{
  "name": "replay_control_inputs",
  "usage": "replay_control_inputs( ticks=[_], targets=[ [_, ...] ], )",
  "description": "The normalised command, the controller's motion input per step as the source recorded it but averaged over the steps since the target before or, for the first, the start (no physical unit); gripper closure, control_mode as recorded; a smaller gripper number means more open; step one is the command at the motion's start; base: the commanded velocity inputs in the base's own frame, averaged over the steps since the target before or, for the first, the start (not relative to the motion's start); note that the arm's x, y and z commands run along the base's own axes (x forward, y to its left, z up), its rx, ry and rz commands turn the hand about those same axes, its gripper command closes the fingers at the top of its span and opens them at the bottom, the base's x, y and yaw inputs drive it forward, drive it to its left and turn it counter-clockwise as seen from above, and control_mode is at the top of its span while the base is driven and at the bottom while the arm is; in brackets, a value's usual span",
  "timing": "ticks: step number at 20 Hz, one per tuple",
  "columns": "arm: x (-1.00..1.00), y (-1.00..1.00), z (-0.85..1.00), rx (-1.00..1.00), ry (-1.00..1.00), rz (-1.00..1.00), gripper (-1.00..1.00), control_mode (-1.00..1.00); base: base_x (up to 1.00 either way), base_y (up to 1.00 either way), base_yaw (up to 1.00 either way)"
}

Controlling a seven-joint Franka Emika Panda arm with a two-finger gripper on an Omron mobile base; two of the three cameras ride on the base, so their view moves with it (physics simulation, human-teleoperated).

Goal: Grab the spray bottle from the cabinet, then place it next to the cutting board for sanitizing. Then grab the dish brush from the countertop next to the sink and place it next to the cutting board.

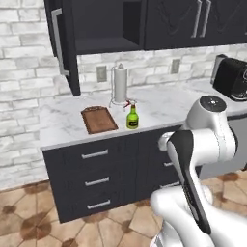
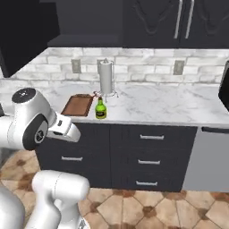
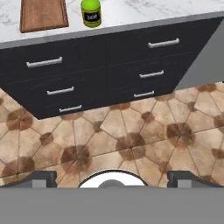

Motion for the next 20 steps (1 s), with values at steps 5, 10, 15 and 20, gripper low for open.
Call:
replay_control_inputs(
  ticks=[5,10,15,20],
  targets=[
    [0.0,0.0,0.0,0.0,0.0,0.0,-1.0,1.0,-0.01,-0.06,-0.94],
    [0.0,0.0,0.0,0.0,0.0,0.0,-1.0,1.0,0.0,-0.02,-0.99],
    [0.0,0.0,0.0,0.0,0.0,0.0,-1.0,1.0,0.0,-0.47,-0.86],
    [0.0,0.0,0.0,0.0,0.0,0.0,-1.0,1.0,0.2,-0.33,-0.77]
  ],
)
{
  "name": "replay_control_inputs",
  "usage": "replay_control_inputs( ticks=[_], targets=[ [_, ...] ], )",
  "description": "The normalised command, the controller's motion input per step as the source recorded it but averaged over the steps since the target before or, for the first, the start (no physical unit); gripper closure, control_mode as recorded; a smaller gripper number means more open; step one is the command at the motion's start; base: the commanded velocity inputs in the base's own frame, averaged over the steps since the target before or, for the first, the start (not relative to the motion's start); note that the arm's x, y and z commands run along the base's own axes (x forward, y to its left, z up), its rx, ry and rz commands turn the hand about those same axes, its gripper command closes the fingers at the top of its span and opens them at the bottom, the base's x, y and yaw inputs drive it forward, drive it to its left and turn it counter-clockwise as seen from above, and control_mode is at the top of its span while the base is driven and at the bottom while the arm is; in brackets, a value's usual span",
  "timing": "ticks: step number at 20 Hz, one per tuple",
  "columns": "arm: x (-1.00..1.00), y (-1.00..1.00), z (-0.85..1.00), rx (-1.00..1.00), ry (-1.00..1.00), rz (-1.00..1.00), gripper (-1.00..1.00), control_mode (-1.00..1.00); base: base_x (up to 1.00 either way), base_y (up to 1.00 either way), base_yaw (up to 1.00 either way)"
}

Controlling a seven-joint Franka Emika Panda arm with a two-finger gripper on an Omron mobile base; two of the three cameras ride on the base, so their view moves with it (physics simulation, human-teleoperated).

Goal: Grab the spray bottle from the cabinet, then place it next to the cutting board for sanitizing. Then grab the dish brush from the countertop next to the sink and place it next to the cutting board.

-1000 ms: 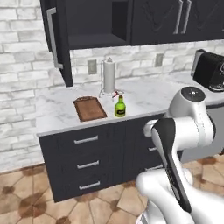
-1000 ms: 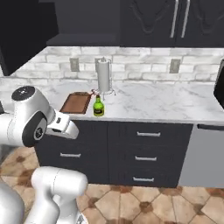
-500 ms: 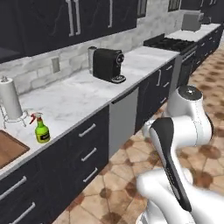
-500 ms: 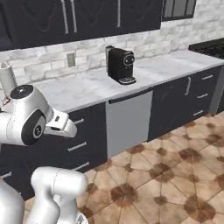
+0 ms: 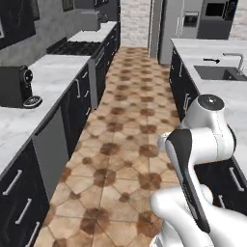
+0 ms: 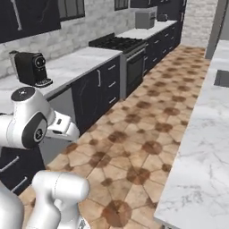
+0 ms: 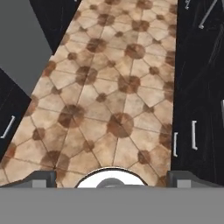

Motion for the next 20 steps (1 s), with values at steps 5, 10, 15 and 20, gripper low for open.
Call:
replay_control_inputs(
  ticks=[5,10,15,20],
  targets=[
    [0.0,0.0,0.0,0.0,0.0,0.0,-1.0,1.0,0.78,0.58,-0.44],
    [0.0,0.0,0.0,0.0,0.0,0.0,-1.0,1.0,1.0,0.59,-0.36],
    [0.0,0.0,0.0,0.0,0.0,0.0,-1.0,1.0,1.0,0.6,-0.36],
    [0.0,0.0,0.0,0.0,0.0,0.0,-1.0,1.0,1.0,0.6,-0.43]
  ],
)
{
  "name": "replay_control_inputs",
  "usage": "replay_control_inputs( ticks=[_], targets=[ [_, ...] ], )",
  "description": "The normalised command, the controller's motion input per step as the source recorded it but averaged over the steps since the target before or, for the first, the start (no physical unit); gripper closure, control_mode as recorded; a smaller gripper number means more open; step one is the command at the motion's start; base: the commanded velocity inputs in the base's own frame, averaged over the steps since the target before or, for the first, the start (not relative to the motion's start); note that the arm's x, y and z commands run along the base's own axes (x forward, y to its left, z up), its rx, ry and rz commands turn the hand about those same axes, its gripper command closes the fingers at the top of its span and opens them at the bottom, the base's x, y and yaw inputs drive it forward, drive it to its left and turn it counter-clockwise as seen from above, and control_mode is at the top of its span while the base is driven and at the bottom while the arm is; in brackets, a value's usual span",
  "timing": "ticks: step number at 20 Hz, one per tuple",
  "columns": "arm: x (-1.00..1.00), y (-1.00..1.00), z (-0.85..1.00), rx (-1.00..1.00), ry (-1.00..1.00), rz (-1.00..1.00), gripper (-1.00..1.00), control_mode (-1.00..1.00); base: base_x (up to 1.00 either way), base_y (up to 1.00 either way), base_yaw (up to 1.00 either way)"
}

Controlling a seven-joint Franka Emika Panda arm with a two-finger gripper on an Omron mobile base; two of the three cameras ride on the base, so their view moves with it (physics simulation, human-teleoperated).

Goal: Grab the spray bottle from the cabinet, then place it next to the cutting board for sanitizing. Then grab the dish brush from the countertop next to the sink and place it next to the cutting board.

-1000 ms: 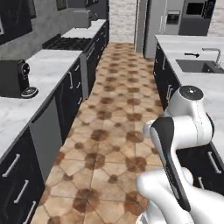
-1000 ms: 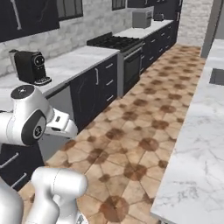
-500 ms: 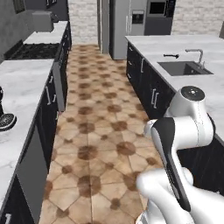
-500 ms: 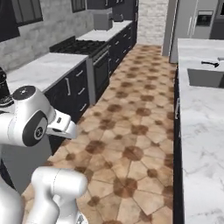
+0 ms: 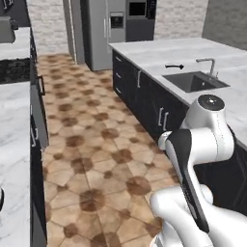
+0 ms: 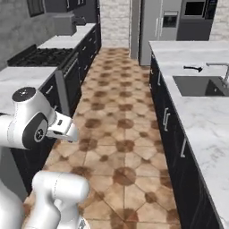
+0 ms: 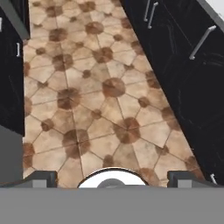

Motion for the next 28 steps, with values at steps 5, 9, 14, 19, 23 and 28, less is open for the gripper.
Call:
replay_control_inputs(
  ticks=[5,9,14,19,23,28],
  targets=[
    [0.0,0.0,0.0,0.0,0.0,0.0,-1.0,1.0,1.0,0.5,-0.57],
    [0.0,0.0,0.0,0.0,0.0,0.0,-1.0,1.0,1.0,0.57,-0.6],
    [0.0,0.0,0.0,0.0,0.0,0.0,-1.0,1.0,1.0,0.84,-0.61],
    [0.0,0.0,0.0,0.0,0.0,0.0,-1.0,1.0,1.0,0.98,-0.58],
    [0.0,0.0,0.0,0.0,0.0,0.0,-1.0,1.0,1.0,1.0,-0.56],
    [0.0,0.0,0.0,0.0,0.0,0.0,-1.0,1.0,0.84,1.0,-0.54]
  ],
)
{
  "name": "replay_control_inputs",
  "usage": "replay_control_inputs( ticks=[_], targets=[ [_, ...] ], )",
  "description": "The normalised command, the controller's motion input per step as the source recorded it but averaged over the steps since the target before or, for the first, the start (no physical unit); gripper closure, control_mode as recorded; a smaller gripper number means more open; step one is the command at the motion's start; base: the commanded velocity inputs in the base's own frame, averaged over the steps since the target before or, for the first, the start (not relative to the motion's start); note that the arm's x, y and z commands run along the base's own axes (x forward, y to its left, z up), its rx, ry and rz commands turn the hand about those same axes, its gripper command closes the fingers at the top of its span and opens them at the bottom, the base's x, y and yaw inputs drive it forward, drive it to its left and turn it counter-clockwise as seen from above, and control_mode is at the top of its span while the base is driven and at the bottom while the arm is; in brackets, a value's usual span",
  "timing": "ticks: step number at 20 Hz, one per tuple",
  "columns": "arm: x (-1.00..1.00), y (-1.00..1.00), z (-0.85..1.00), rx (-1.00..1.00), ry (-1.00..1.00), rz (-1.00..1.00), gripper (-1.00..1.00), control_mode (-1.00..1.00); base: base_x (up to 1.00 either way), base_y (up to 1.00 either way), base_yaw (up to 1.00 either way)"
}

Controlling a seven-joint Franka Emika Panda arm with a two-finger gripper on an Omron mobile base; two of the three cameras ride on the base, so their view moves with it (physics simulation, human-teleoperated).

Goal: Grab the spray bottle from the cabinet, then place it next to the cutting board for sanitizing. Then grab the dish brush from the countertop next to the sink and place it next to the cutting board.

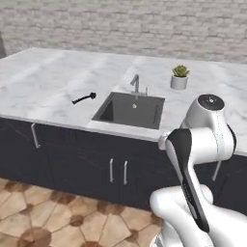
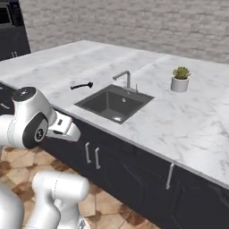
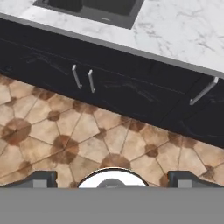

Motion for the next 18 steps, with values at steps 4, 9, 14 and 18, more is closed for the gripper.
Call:
replay_control_inputs(
  ticks=[4,9,14,18],
  targets=[
    [0.0,0.0,0.0,0.0,0.0,0.0,-1.0,1.0,0.33,1.0,-0.45],
    [0.0,0.0,0.0,0.0,0.0,0.0,-1.0,1.0,0.27,1.0,-0.37],
    [0.0,0.0,0.0,0.0,0.0,0.0,-1.0,1.0,0.17,1.0,-0.31],
    [0.0,0.0,0.0,0.0,0.0,0.0,-1.0,1.0,0.3,1.0,-0.28]
  ],
)
